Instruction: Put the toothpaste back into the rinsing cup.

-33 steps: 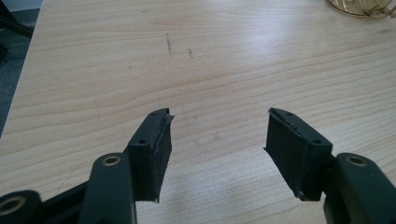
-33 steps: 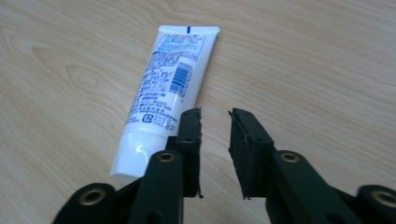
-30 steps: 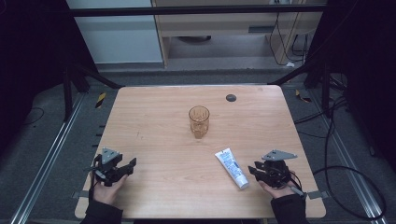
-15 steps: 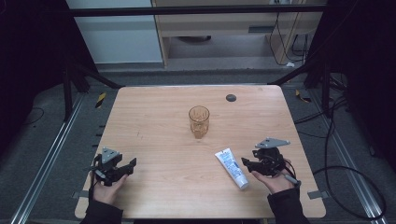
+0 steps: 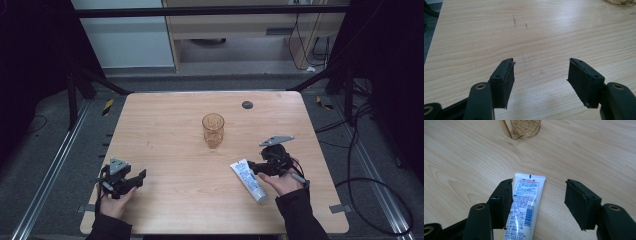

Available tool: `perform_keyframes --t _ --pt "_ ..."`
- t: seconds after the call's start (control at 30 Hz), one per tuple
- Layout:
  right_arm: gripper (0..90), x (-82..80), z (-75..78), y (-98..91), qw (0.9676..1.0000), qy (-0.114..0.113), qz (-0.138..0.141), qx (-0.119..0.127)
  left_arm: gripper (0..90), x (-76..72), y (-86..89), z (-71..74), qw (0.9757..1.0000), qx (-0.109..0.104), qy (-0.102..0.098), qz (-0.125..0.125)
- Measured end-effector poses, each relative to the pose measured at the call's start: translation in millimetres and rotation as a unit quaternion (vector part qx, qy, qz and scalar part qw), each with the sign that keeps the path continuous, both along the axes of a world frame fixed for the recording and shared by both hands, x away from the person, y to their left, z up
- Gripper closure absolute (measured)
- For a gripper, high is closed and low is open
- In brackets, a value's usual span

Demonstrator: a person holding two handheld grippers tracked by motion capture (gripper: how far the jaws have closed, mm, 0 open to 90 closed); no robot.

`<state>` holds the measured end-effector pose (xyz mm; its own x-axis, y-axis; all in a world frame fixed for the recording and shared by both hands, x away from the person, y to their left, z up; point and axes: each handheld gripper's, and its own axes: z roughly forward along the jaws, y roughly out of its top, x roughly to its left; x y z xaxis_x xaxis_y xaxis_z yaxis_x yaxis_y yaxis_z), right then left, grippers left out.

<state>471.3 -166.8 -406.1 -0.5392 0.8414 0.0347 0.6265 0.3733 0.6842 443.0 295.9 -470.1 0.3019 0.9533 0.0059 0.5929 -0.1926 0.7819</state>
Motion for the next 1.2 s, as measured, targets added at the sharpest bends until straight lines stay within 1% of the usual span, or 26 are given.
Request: perform_keyframes --t 0.07,0.2,0.3,0.33,0.37,0.43,0.57,0.7,0.73,0.8,0.87,0.97,1.03,1.2 --pt "39.7 4.4 -0.4 5.6 1.0000 0.004 0.003 -0.003 37.2 0.2 0.1 -0.2 1.0000 0.000 0.001 0.000" --pt "39.6 8.1 -2.0 9.9 0.9999 0.010 0.005 -0.004 37.2 0.7 -0.3 -0.7 1.0000 0.001 0.002 -0.001" --pt "39.8 10.6 -4.9 13.1 0.9997 0.021 0.006 -0.008 37.2 1.0 -0.2 -0.9 1.0000 0.001 0.002 -0.001" --pt "39.8 11.4 -7.3 15.6 0.9995 0.029 0.007 -0.012 37.2 1.1 -0.1 -0.9 1.0000 0.001 0.003 -0.001" --pt "39.8 11.4 -7.3 15.6 0.9995 0.029 0.007 -0.012 37.2 1.1 0.0 -1.0 1.0000 0.001 0.003 -0.001" --pt "39.9 11.8 -10.4 18.6 0.9992 0.034 0.009 -0.020 37.2 1.1 0.2 -1.0 1.0000 0.002 0.003 -0.001" --pt "39.8 12.5 -18.4 23.4 0.9986 0.046 0.013 -0.022 37.2 1.2 0.1 -1.3 1.0000 0.002 0.004 -0.002" --pt "40.1 12.9 -24.7 24.9 0.9980 0.057 0.014 -0.024 37.2 1.2 0.1 -1.2 1.0000 0.002 0.003 -0.002" --pt "39.9 13.0 -27.5 25.8 0.9977 0.060 0.014 -0.029 37.2 1.2 0.1 -1.2 1.0000 0.002 0.003 -0.002" --pt "39.8 13.2 -28.5 26.0 0.9976 0.061 0.015 -0.030 37.2 1.1 -0.1 -1.2 1.0000 0.002 0.003 -0.003" --pt "39.3 13.9 -31.9 26.7 0.9969 0.070 0.016 -0.034 37.2 1.2 -0.3 -1.2 1.0000 0.002 0.004 -0.003" --pt "38.6 14.2 -33.6 26.9 0.9967 0.073 0.015 -0.032 37.2 1.2 -0.1 -1.3 1.0000 0.002 0.004 -0.003" --pt "36.5 14.4 -35.6 27.7 0.9965 0.076 0.014 -0.033 37.2 1.1 0.0 -1.1 1.0000 0.001 0.003 -0.003" --pt "36.1 14.9 -41.3 29.7 0.9959 0.082 0.013 -0.037 37.2 1.1 -0.1 -1.1 1.0000 0.002 0.003 -0.003"
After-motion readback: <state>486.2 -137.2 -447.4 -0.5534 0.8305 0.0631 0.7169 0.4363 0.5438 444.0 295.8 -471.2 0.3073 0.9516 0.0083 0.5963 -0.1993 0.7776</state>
